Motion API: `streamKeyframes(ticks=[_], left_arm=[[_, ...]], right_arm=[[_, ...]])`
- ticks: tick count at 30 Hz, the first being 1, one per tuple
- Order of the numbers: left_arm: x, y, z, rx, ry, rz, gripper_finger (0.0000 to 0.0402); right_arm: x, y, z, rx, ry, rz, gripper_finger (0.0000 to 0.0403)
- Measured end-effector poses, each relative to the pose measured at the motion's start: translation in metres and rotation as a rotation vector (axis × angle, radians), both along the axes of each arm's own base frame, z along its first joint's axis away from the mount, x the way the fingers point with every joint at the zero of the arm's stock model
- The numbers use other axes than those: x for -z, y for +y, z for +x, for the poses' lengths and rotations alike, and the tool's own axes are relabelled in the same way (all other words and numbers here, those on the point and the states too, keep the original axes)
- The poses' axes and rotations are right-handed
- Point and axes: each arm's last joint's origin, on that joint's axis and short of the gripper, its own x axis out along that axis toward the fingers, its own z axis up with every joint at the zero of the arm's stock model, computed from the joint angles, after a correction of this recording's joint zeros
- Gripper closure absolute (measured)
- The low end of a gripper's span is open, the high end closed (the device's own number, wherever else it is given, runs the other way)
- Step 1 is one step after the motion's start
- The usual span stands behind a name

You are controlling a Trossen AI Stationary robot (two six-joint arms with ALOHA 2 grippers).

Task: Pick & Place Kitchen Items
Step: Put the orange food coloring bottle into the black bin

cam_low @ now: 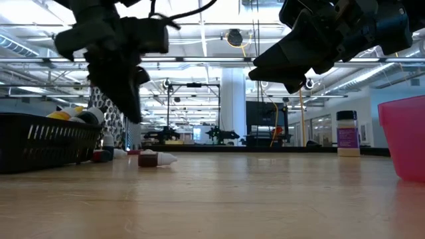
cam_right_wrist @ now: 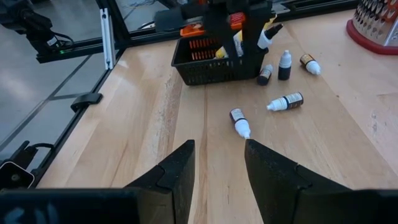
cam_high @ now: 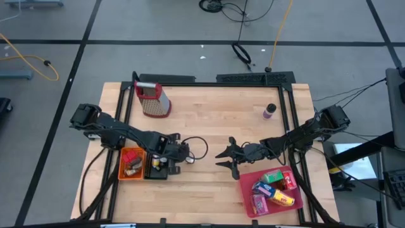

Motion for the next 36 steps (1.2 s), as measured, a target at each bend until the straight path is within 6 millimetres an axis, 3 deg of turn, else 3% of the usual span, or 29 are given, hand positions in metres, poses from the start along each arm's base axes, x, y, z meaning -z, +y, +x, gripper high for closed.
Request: streamKeyframes(ticks=[7,16,36], left_arm=[[0.003,-0.004,0.008,-0.009,-0.046,-0.060,0.0312],[0.024,-0.007,0.018,-0.014,-0.014,-0.068,0.0253],[0.036,-0.006,0.020,-0.044,0.014,-0.033,0.0247]], right_arm=[[0.000,0.000,0.000,0.000,0.000,0.000,0.0271],[0.000,0.000,0.000,0.000,0.003,-0.001,0.0271],[0.001,0.000,0.000,0.003,0.007,-0.003,0.0271]])
